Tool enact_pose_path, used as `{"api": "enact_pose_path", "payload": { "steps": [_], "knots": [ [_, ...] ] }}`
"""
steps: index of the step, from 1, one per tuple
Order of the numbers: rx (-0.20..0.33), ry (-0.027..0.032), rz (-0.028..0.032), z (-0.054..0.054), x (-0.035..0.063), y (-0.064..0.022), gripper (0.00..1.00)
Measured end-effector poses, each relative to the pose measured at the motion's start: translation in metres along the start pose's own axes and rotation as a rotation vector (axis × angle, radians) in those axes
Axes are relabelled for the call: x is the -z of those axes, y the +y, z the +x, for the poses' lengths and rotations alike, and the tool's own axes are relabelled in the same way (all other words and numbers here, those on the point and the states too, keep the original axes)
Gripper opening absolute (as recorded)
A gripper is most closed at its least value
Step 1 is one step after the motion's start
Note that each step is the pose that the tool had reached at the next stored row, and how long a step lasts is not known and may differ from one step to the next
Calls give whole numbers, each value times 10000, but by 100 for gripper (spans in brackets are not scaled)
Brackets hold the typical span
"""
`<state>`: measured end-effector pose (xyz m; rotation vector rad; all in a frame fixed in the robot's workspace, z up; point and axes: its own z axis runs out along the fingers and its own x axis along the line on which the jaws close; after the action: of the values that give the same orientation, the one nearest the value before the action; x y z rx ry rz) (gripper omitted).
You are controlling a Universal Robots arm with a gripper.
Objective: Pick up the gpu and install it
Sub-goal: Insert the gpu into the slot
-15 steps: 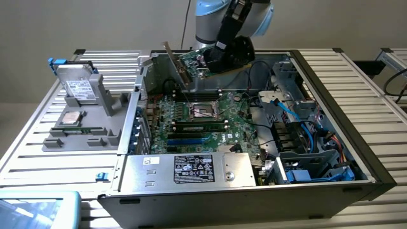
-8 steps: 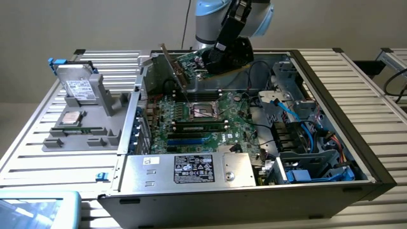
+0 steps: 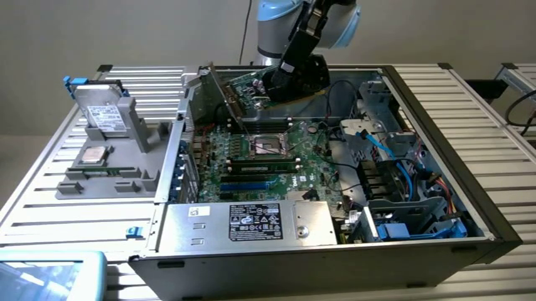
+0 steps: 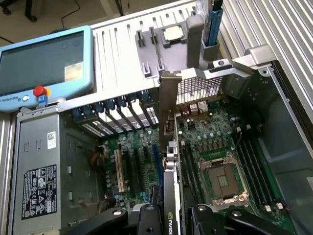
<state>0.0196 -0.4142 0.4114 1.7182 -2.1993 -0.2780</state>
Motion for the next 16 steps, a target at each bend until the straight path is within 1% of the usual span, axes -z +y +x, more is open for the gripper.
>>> {"api": "enact_pose_path", "payload": {
  "steps": [5, 10, 11, 12, 16],
  "knots": [
    [217, 148, -249, 39, -60, -33, 28],
    [457, 302, -472, 79, -129, -71, 28],
    [503, 329, -498, 87, -146, -79, 28],
    [551, 352, -506, 94, -163, -88, 28],
    [652, 399, -505, 107, -232, -120, 28]
  ]
}}
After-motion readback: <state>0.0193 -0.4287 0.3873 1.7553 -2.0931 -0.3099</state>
